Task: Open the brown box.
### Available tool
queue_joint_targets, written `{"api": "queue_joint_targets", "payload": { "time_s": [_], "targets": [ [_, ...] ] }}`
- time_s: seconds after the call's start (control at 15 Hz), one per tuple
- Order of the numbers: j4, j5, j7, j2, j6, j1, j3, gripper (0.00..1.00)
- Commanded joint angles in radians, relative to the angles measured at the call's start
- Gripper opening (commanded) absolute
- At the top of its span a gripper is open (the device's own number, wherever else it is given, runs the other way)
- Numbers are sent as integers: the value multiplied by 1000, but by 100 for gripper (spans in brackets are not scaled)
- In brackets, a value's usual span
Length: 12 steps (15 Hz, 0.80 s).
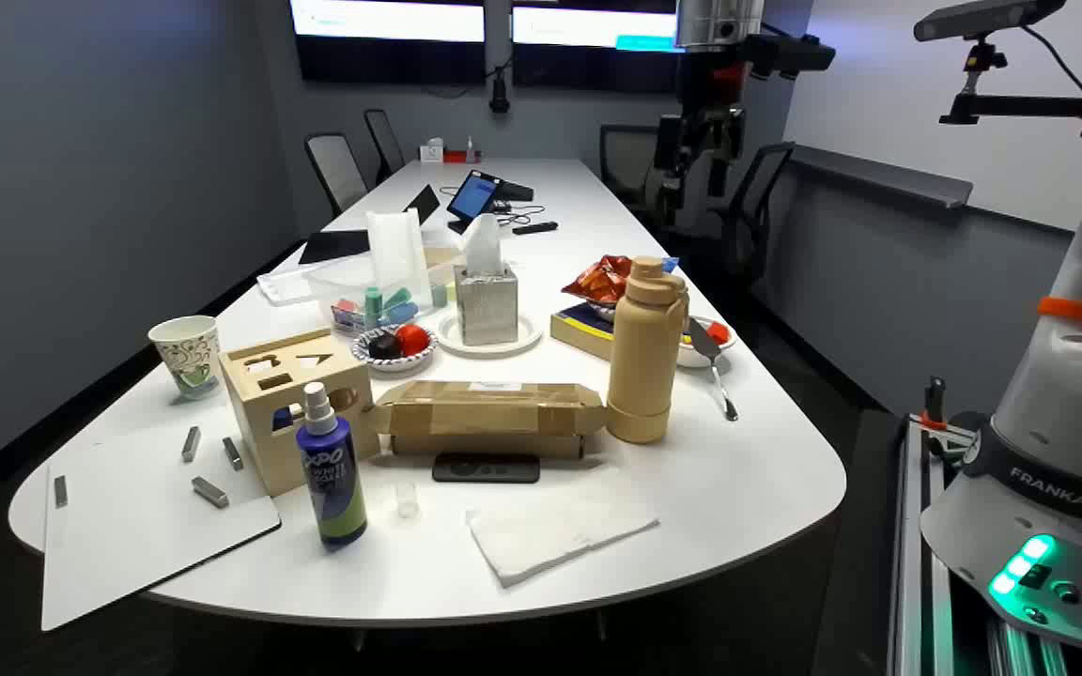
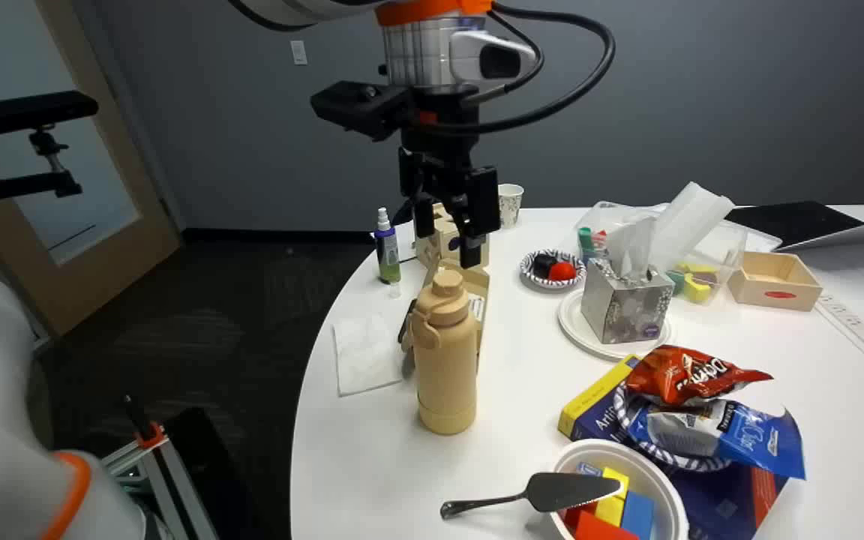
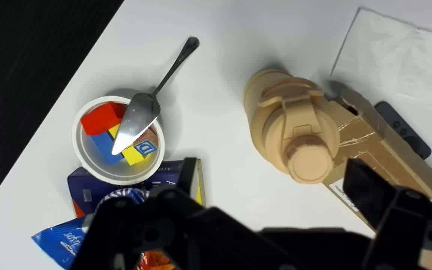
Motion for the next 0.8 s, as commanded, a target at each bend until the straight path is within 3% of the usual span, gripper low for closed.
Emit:
{"api": "queue_joint_targets", "payload": {
  "time_s": [0.0,0.4,0.73],
  "targets": [
    [2,-3,3,0,-2,8,-7,100],
    [-1,-8,0,-14,-4,11,-2,100],
    [-30,-147,142,-31,87,53,165,100]
  ]
}}
